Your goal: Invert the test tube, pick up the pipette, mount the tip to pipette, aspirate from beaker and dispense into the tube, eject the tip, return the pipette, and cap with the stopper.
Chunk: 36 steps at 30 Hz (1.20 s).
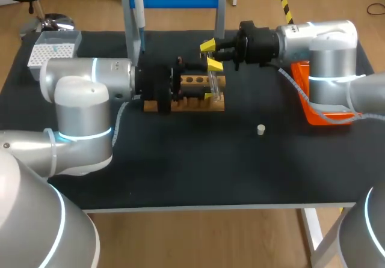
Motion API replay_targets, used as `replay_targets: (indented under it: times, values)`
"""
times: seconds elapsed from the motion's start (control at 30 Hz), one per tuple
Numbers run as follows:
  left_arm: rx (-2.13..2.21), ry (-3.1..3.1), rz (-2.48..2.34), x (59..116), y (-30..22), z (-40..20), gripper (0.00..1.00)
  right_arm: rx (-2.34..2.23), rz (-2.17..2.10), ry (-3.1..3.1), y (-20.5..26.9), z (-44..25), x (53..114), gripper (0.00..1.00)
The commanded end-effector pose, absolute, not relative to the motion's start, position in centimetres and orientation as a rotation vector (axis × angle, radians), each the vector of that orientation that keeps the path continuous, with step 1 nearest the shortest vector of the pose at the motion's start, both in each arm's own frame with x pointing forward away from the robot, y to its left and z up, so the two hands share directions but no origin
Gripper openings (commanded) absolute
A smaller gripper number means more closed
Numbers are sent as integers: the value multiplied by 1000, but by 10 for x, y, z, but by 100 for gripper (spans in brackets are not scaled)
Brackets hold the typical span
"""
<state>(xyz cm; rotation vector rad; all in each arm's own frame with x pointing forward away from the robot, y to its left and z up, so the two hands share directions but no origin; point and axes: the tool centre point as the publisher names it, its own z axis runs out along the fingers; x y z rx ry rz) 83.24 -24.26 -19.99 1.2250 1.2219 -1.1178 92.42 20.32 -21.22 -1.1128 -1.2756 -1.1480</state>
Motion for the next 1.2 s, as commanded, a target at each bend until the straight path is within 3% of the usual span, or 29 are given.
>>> replay_targets:
  times: [0.03,0.13,0.47,0.6,0.67,0.97,1.07,1.17,1.2]
  values:
    - [1222,1221,-1114,833,-244,-201,78,-1113,-1144,-1279,202,-212,925,0]
    - [1219,1222,-1113,833,-245,-201,73,-1113,-1144,-1279,202,-212,925,0]
    - [1213,1231,-1126,830,-248,-203,70,-1113,-1144,-1279,202,-212,925,0]
    - [1207,1234,-1129,830,-248,-204,60,-1113,-1144,-1279,202,-212,925,0]
    - [1204,1234,-1130,830,-248,-204,49,-1113,-1144,-1279,202,-212,925,0]
    - [1206,1236,-1133,830,-247,-204,41,-1113,-1144,-1279,202,-212,925,0]
    - [1206,1237,-1135,830,-247,-204,31,-1113,-1144,-1279,202,-212,925,0]
    - [1206,1238,-1136,830,-247,-205,0,-1113,-1144,-1279,202,-212,925,0]
    - [1207,1239,-1137,830,-247,-205,0,-1113,-1144,-1279,202,-212,925,0]
